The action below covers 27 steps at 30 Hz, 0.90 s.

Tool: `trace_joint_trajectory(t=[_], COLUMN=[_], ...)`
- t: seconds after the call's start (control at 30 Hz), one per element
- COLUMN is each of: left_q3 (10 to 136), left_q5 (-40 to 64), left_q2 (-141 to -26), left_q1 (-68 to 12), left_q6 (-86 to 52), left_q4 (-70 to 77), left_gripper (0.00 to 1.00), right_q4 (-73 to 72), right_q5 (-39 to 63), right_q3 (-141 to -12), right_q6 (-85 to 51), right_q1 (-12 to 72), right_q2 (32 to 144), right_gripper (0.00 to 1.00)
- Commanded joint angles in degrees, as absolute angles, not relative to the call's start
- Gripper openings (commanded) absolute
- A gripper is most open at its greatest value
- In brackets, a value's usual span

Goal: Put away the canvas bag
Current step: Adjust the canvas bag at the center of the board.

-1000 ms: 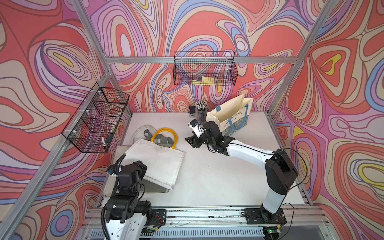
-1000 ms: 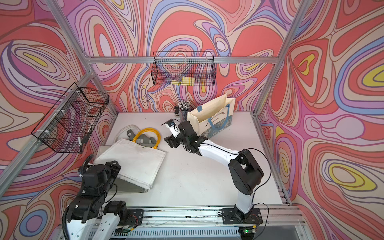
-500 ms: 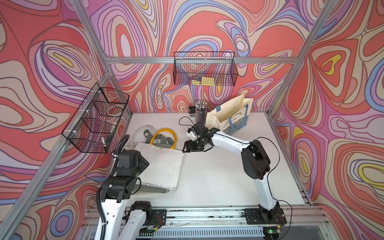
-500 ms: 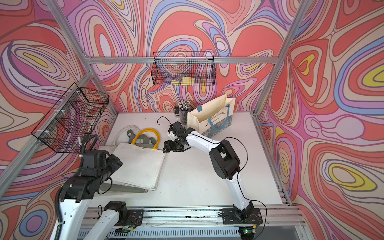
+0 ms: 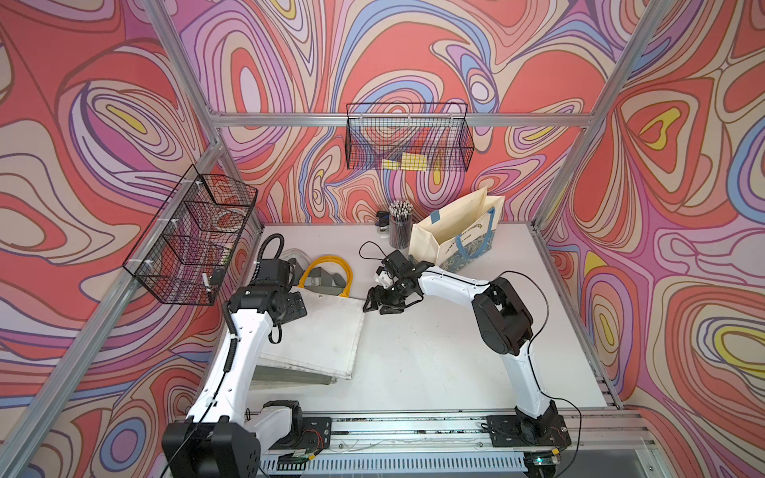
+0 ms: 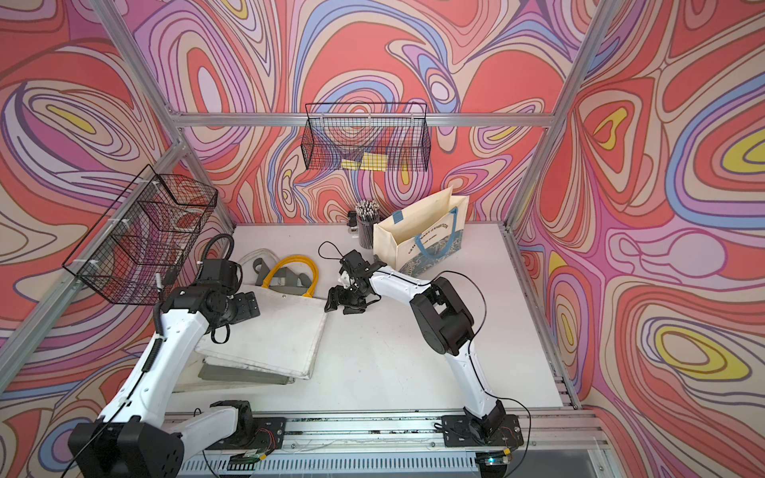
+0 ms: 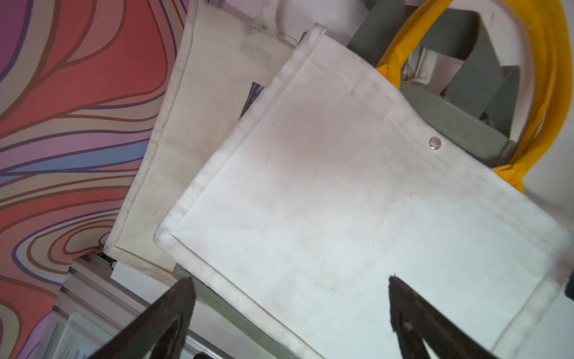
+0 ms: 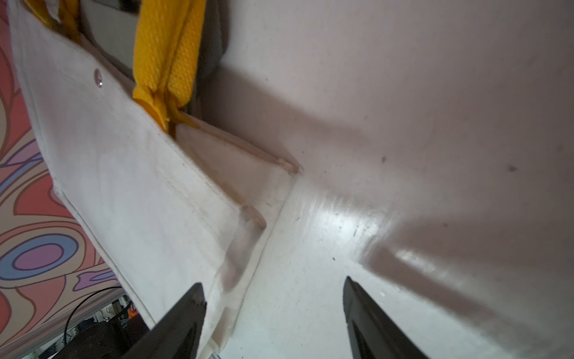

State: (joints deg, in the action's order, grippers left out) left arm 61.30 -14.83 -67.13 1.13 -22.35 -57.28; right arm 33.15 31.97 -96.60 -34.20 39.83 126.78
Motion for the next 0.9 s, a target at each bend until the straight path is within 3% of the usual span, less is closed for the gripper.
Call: trace_joint_trajectory(t=[0.0, 0.2, 0.3, 0.47, 0.57, 0.73, 0.87], left_q3=[62.2, 62.1, 62.2, 62.4, 62.3, 61.5, 59.6], left_q5=[-17.8, -16.5, -16.2, -15.6, -15.3, -14.8, -14.2], left_q2=[-68.8, -68.4, -67.3, -65.3, -63.6, -59.5, -57.4], left_q1=[1.8, 1.9, 1.8, 1.9, 1.8, 1.8, 1.8], left_q6=[-17.3, -16.8, -16.6, -16.2, -15.8, -15.3, -14.7], left_q4=[-55.8, -53.6, -53.1, -53.2, -53.3, -53.1, -52.8], left_gripper=[0.99, 0.99, 0.99, 0.98, 0.98, 0.98, 0.97], right_q4=[27.4, 22.7, 20.7, 21.0, 20.0, 18.2, 16.2], right_q5=[34.6, 37.2, 38.5, 39.8, 40.4, 35.6, 33.4], right_q3=[-94.9, -96.7, -98.8, -101.6, -101.1, -98.8, -97.4], right_q6=[-36.6, -39.6, -39.9, -37.8, -35.7, -21.0, -18.6], right_q1=[39.8, 40.0, 40.6, 41.9, 42.8, 47.1, 47.9], right_q2=[125.1, 128.4, 130.2, 131.3, 130.1, 122.8, 122.3], right_gripper=[0.72, 0.56, 0.43, 0.12, 0.0, 0.0, 0.0])
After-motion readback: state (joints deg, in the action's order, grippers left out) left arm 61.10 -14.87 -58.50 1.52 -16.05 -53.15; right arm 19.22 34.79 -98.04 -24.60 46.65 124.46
